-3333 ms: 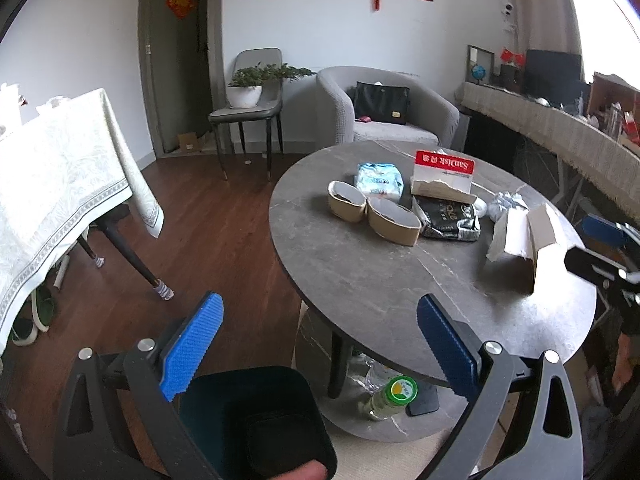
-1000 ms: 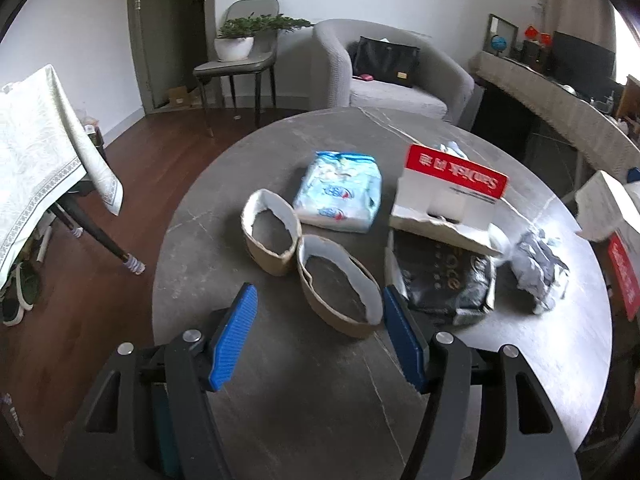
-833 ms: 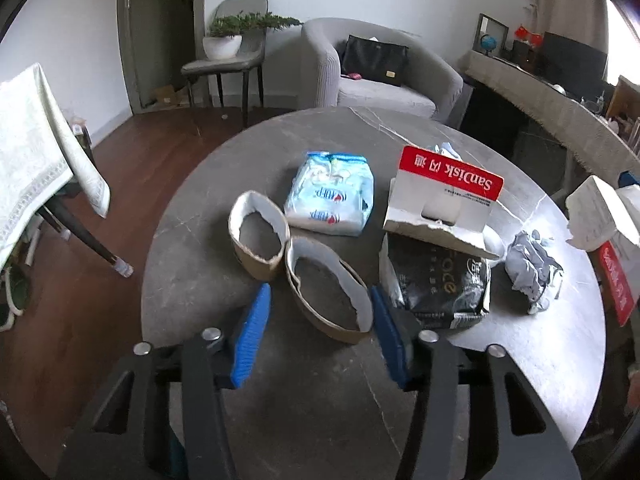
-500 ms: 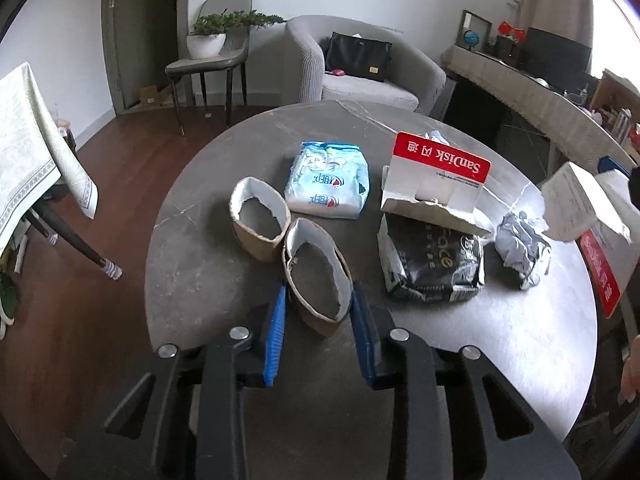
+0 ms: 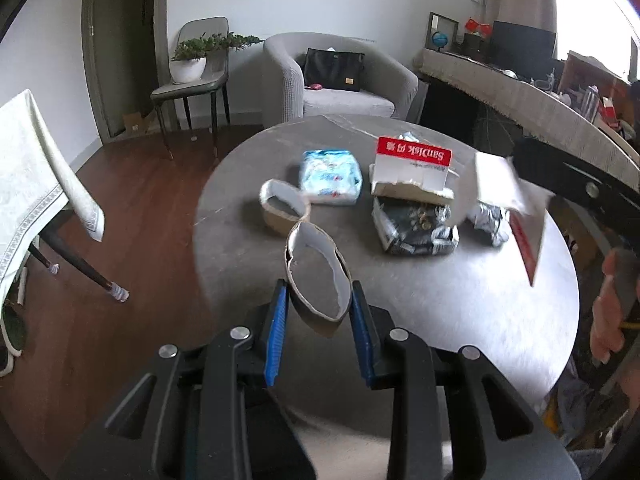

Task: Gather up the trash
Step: 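Grasp a brown cardboard ring with the left tool while the right tool lifts the white paper, then lower the ring into the teal bin and open the left tool while the right tool carries the paper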

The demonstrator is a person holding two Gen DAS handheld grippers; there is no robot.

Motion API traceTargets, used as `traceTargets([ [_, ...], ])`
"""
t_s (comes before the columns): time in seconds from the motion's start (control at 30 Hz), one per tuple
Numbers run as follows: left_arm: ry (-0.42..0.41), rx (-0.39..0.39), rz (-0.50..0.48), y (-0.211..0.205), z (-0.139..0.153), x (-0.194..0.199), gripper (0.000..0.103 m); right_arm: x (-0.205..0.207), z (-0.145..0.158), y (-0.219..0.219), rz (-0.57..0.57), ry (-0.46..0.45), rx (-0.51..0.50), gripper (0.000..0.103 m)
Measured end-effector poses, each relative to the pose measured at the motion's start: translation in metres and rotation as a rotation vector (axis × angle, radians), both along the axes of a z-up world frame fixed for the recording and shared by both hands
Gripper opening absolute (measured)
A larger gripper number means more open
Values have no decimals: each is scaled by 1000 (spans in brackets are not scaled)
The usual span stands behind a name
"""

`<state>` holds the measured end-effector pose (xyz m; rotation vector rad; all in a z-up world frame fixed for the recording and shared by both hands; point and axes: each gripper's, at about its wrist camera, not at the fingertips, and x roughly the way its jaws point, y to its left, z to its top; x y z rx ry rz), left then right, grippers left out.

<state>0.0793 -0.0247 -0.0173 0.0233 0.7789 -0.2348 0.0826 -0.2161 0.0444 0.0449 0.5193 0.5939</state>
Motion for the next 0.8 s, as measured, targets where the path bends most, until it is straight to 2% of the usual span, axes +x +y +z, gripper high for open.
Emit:
traceTargets([
  [0.1, -9, 39, 17, 20, -4, -11, 33, -4, -2, 18, 26, 5, 22, 79],
  [0.3, 17, 37, 72, 65, -13, -26, 33, -16, -3, 66, 101, 7, 16, 79],
  [0.5, 107, 22, 102, 101, -37, -37, 33, -29, -1, 111, 162, 8, 19, 79],
  [0.67, 248, -15, 144, 130, -69, -40, 33, -39, -3, 143, 211, 15, -5, 79],
  [0.8, 327, 30, 150, 145, -93, -43, 33, -44, -9, 171, 247, 21, -34, 79],
])
